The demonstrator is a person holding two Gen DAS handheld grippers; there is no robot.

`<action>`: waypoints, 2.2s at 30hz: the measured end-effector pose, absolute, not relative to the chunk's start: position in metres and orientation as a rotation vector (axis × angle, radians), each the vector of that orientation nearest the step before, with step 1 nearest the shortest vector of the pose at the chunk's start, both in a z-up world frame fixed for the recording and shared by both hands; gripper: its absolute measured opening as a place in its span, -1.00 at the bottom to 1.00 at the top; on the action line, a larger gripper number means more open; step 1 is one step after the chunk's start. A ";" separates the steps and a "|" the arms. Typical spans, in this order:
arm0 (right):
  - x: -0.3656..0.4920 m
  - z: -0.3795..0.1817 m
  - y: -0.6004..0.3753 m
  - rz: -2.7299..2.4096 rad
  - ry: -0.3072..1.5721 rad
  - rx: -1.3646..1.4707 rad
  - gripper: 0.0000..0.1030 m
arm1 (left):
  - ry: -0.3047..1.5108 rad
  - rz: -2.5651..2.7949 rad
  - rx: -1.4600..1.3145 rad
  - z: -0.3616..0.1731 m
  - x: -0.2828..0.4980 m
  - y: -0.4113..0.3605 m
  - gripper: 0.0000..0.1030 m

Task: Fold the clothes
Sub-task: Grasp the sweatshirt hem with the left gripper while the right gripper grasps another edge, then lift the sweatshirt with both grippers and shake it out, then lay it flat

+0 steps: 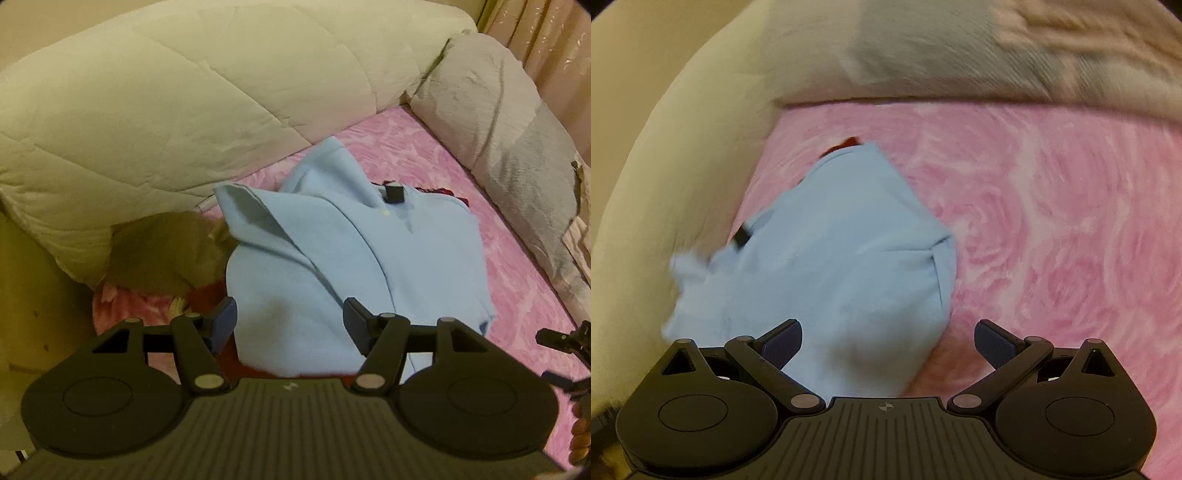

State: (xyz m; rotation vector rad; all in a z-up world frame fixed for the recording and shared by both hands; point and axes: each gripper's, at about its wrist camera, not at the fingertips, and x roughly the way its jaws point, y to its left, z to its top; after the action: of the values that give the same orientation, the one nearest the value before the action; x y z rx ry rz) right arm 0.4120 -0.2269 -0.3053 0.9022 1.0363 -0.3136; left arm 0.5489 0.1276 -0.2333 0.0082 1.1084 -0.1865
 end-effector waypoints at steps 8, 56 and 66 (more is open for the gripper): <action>0.408 -0.392 -0.271 -0.469 0.970 1.289 0.97 | 1.122 -0.169 -0.060 -0.259 0.583 0.136 0.17; 0.128 -0.105 -0.451 -0.120 0.013 1.309 -0.88 | 0.361 -0.756 -0.089 0.072 0.359 -0.027 -0.96; -0.084 0.004 -0.553 -0.299 -0.136 1.074 -0.88 | 0.231 -1.034 -0.099 0.125 0.198 -0.175 -0.96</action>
State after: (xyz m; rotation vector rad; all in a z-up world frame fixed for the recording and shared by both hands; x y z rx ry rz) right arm -0.0845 -0.5534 0.0038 1.0738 -0.1360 -0.2989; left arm 0.1984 -0.1749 0.1251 -0.0988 0.2310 -1.0344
